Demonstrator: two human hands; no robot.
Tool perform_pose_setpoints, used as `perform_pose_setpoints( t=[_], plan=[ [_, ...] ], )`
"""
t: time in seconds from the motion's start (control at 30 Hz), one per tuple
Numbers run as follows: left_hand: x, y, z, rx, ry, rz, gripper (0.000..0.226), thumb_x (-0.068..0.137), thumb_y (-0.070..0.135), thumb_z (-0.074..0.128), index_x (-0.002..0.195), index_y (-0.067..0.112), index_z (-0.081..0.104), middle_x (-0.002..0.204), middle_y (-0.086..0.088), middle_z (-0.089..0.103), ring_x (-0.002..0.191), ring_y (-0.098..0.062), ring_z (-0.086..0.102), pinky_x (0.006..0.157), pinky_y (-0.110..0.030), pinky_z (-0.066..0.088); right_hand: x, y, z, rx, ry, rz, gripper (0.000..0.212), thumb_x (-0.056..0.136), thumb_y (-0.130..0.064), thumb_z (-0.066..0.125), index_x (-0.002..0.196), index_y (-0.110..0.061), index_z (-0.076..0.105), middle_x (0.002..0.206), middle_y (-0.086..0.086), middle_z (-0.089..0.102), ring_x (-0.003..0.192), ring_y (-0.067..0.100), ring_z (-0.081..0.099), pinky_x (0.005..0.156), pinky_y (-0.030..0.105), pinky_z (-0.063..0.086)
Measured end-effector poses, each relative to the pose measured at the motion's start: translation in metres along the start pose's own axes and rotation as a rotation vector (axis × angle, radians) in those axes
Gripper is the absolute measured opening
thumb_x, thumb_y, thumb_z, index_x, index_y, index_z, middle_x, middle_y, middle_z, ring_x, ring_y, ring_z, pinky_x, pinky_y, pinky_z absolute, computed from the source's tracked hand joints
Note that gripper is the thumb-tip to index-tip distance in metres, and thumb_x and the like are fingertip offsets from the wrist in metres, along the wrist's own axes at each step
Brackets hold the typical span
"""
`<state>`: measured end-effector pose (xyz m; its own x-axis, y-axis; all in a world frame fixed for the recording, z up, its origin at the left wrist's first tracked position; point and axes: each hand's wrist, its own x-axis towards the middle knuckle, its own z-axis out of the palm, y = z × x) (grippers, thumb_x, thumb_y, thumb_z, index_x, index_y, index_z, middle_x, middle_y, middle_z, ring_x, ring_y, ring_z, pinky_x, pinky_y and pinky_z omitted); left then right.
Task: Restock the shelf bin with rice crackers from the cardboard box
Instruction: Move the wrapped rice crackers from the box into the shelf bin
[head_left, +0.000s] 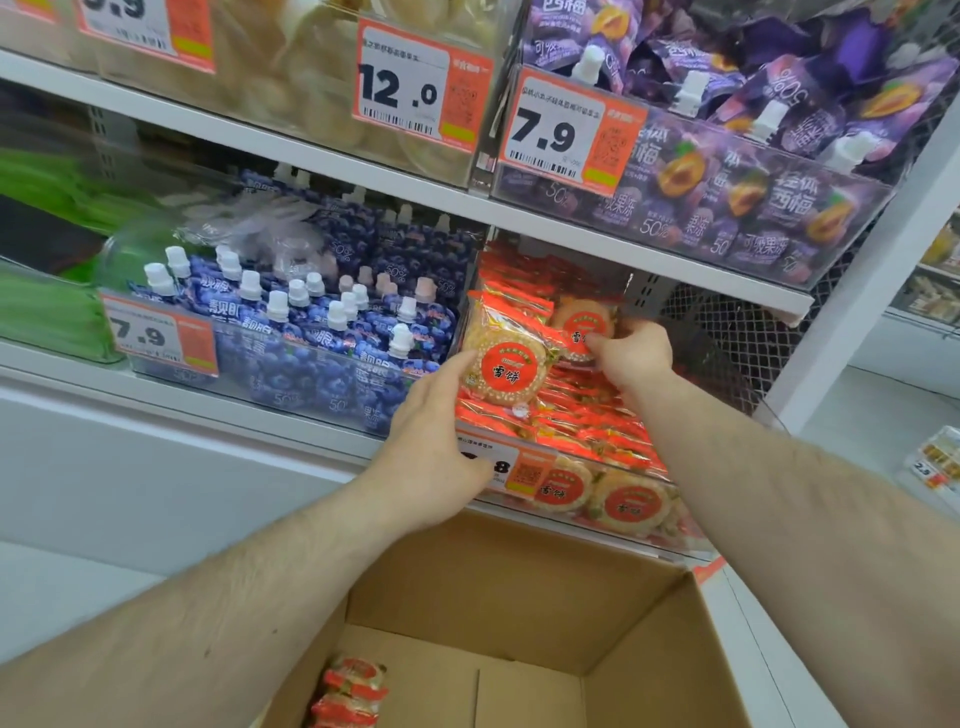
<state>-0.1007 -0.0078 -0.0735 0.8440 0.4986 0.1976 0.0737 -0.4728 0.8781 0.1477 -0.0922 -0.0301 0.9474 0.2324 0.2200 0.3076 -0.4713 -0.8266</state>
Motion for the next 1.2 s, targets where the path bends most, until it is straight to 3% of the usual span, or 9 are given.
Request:
perform_pose_setpoints(
  t=[0.1,0.4,0.53,0.67,0.77,0.83,0.97,1.1,1.2],
  plan=[
    [0.000,-0.002,0.001,-0.007,0.004,0.009,0.098,0.077,0.009,0.071,0.146,0.046,0.011,0.150,0.010,0.025,0.140,-0.016,0.024,0.113,-0.046,0.033,0.003,0.004,0.007,-0.103,0.086,-0.031,0.031,0.082,-0.029,0.074,0.107,-0.012,0.070,0.095,0.008,0.071,0.089,0.028,0.067,0.082,0.039,0.056],
    [0.001,-0.002,0.003,0.017,0.012,0.008,0.098,0.076,0.010,0.071,0.147,0.044,0.012,0.150,0.011,0.025,0.139,-0.015,0.025,0.113,-0.045,0.032,-0.004,0.003,0.026,-0.229,0.020,0.018,0.029,0.086,-0.038,0.068,0.097,-0.012,0.066,0.096,0.009,0.069,0.090,0.030,0.065,0.081,0.037,0.054],
    [0.002,0.001,-0.002,-0.037,0.026,0.005,0.095,0.075,0.008,0.072,0.143,0.046,0.017,0.140,0.009,0.030,0.130,-0.013,0.037,0.108,-0.041,0.040,-0.004,0.007,0.021,-0.206,-0.083,0.012,0.020,0.083,-0.040,0.068,0.093,-0.024,0.061,0.094,0.000,0.068,0.094,0.028,0.065,0.093,0.049,0.050],
    [-0.002,0.001,0.000,0.005,0.155,0.010,0.070,0.074,0.009,0.073,0.121,0.038,0.031,0.114,0.010,0.021,0.111,-0.014,0.046,0.096,-0.030,0.046,-0.004,0.013,0.011,-0.207,-0.092,0.006,0.045,0.078,-0.044,0.070,0.115,-0.021,0.062,0.104,-0.002,0.070,0.099,0.025,0.065,0.094,0.050,0.048],
    [-0.005,-0.001,0.003,0.098,0.200,0.086,0.048,0.074,0.007,0.069,0.096,0.030,0.034,0.102,0.007,0.032,0.087,-0.011,0.047,0.073,-0.025,0.042,-0.017,0.013,-0.003,-0.209,0.039,-0.016,0.055,0.083,-0.039,0.068,0.132,-0.019,0.054,0.121,0.000,0.066,0.112,0.026,0.060,0.101,0.049,0.044],
    [-0.008,-0.007,0.004,0.098,0.104,0.098,0.040,0.077,0.005,0.066,0.087,0.030,0.037,0.088,0.008,0.041,0.072,-0.009,0.044,0.065,-0.027,0.039,-0.043,0.011,-0.011,-0.237,0.173,-0.161,0.041,0.088,-0.029,0.064,0.127,-0.018,0.057,0.117,-0.001,0.066,0.112,0.025,0.056,0.101,0.045,0.041],
    [-0.016,-0.024,0.004,0.144,-0.191,0.077,0.031,0.080,0.005,0.062,0.088,0.031,0.048,0.081,0.010,0.053,0.062,-0.001,0.047,0.066,-0.022,0.042,-0.107,0.014,-0.009,-0.178,0.417,-0.810,0.016,0.079,-0.015,0.060,0.094,-0.010,0.064,0.090,0.008,0.061,0.086,0.030,0.057,0.077,0.042,0.043],
    [-0.020,-0.044,0.003,0.374,-0.400,-0.009,0.027,0.080,0.010,0.062,0.097,0.029,0.052,0.090,0.009,0.061,0.078,-0.007,0.058,0.071,-0.021,0.046,-0.177,0.045,0.027,-0.013,0.225,-1.023,0.003,0.077,-0.010,0.058,0.077,-0.007,0.059,0.073,0.006,0.055,0.072,0.024,0.049,0.067,0.036,0.035],
    [-0.025,-0.059,0.004,0.485,-0.503,-0.075,0.023,0.081,0.014,0.061,0.098,0.028,0.057,0.093,0.010,0.063,0.084,-0.010,0.059,0.076,-0.023,0.049,-0.218,0.104,0.076,-0.066,-0.177,-0.672,0.010,0.074,-0.010,0.056,0.073,-0.018,0.052,0.065,-0.011,0.046,0.064,0.011,0.041,0.060,0.028,0.033]
  ],
)
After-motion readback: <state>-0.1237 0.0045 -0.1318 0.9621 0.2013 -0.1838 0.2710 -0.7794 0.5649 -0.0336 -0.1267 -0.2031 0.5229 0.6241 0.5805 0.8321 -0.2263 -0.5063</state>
